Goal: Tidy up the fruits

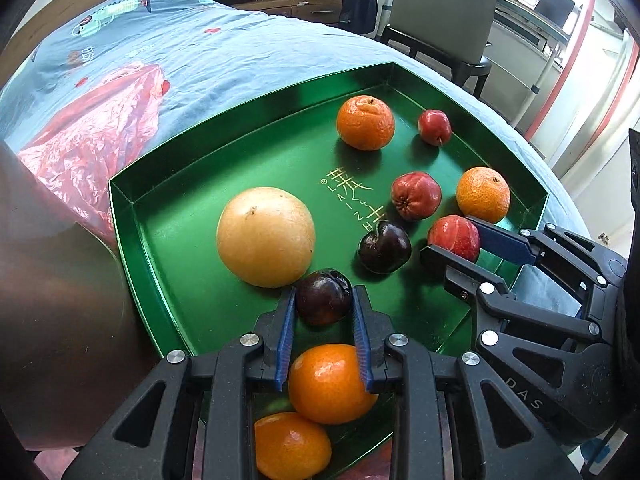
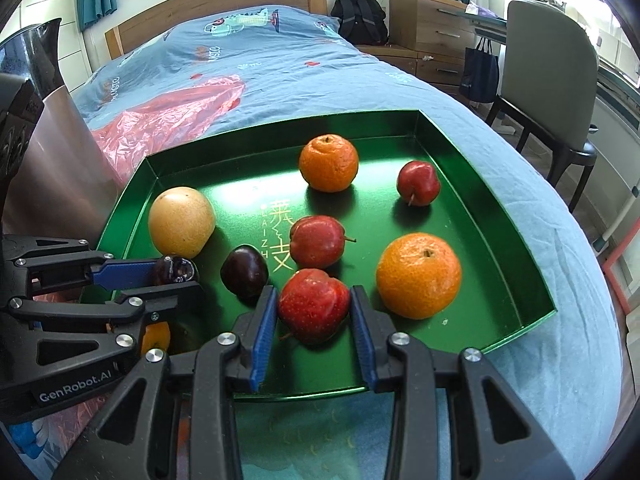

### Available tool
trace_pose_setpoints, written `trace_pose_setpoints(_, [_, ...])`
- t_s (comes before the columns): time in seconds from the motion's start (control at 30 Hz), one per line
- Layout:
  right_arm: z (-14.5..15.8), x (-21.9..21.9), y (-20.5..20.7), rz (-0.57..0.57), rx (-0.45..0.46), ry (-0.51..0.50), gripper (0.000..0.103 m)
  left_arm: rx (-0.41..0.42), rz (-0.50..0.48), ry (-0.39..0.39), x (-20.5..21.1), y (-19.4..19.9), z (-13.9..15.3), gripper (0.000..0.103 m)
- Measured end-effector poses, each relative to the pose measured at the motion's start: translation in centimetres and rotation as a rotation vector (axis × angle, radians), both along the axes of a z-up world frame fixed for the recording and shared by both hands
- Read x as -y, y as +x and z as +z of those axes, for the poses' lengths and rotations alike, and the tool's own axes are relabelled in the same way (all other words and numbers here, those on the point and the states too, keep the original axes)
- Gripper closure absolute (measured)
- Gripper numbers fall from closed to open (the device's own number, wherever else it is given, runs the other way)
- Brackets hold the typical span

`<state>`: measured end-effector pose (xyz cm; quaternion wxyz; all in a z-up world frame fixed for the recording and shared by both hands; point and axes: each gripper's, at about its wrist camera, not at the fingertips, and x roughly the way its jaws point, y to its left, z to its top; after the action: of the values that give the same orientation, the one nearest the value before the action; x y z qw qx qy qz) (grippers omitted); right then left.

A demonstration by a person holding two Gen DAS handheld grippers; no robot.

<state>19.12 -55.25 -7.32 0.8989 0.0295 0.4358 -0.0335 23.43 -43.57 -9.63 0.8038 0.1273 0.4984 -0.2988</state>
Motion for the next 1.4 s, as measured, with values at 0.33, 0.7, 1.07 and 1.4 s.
trace_pose_setpoints(0.33, [1.4, -0.1, 0.0, -0.019, -0.046, -0.022, 0.081, 0.035, 0.002, 0.026, -0.3, -0.1, 1.4, 0.07])
trace_pose_setpoints(0.7, [7.8, -2.8, -4.6, -0.018, 0.04, -0.037, 0.048, 0.123, 0.09, -0.089, -6.4, -4.4, 8.7, 0.052])
trace_pose_setpoints(1.07, [9.4, -8.9, -11.0, 0.022, 0.064, -0.004, 0.009, 0.196, 0.197, -0.105, -15.1, -11.5, 11.5, 0.044])
trace_pose_setpoints(1.4, [9.4, -15.4, -14.3, 0.08, 0.084, -0.015, 0.0, 0.239, 0.3, -0.095, -21.7, -16.5, 11.4, 0.043])
